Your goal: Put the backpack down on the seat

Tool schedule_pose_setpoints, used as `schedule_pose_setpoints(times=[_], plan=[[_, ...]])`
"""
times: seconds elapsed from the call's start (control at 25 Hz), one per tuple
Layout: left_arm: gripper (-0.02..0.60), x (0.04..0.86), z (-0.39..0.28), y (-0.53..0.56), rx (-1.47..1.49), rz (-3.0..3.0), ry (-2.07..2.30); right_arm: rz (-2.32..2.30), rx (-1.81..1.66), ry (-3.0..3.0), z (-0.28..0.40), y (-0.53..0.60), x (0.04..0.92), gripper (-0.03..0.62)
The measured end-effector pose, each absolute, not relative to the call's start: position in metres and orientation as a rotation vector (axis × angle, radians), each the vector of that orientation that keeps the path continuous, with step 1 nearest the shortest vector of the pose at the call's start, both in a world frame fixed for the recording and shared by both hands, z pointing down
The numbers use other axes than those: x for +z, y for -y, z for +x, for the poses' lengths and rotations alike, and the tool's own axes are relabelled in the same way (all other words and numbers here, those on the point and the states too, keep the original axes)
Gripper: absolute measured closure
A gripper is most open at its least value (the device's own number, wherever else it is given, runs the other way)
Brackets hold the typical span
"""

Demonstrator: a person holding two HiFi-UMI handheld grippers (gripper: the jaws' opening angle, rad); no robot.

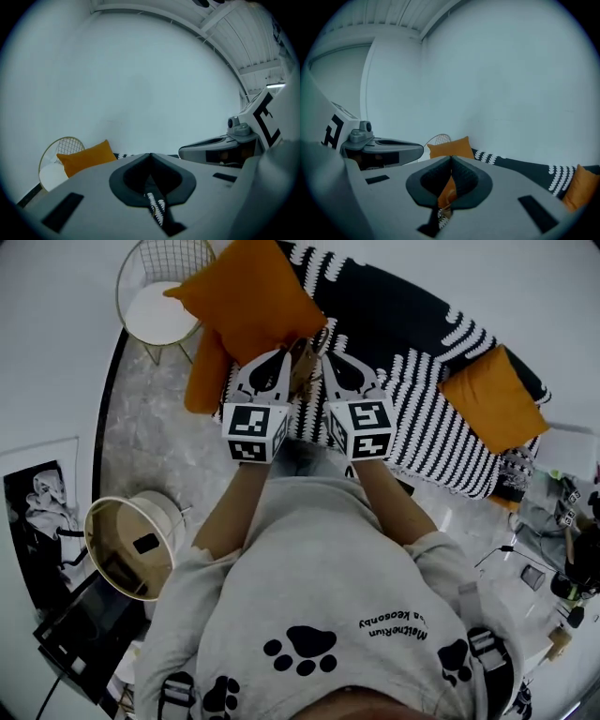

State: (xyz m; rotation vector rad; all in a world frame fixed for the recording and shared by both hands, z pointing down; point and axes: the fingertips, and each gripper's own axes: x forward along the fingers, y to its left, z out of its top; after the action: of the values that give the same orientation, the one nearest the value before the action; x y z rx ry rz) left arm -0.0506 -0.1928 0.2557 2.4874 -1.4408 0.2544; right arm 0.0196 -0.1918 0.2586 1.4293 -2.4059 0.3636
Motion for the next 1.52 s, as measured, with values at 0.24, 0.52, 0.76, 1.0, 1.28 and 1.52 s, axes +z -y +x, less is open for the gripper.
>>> schedule_pose_setpoints(times=[0.24, 0.52, 0.76, 1.0, 1.28, 1.52], plan=[[0.561, 0.215, -0.050, 0.178, 0.135, 2.499, 1.481, 1.458, 0.404, 2.506, 0.022, 0.179, 0.214, 0.562], [0.561, 0.176, -0.045, 0.147, 0.075, 2.520, 1.542, 1.449, 0.234, 2.596, 0.022, 0.145, 0.160, 0.562], [0.561, 0.150, -0.035, 0.108, 0.064, 2.549, 1.558, 1.396, 0.173, 2.676, 0.028, 0.106, 0.134, 0.562], [0.561, 0.148, -0.002, 0.082, 0.133, 2.607, 1.559, 1.347, 0.042, 2.710, 0.046, 0.080, 0.134, 0.562], [0.561, 0.153, 0.021, 0.077, 0.103, 2.645, 1.565, 1.346, 0.053, 2.742, 0.062, 0.078, 0.140, 0.562], [0.561, 0.164, 0.023, 0.076, 0.108, 2.632, 1.598, 1.322, 0.011, 2.770, 0.066, 0.075, 0.139, 0.562]])
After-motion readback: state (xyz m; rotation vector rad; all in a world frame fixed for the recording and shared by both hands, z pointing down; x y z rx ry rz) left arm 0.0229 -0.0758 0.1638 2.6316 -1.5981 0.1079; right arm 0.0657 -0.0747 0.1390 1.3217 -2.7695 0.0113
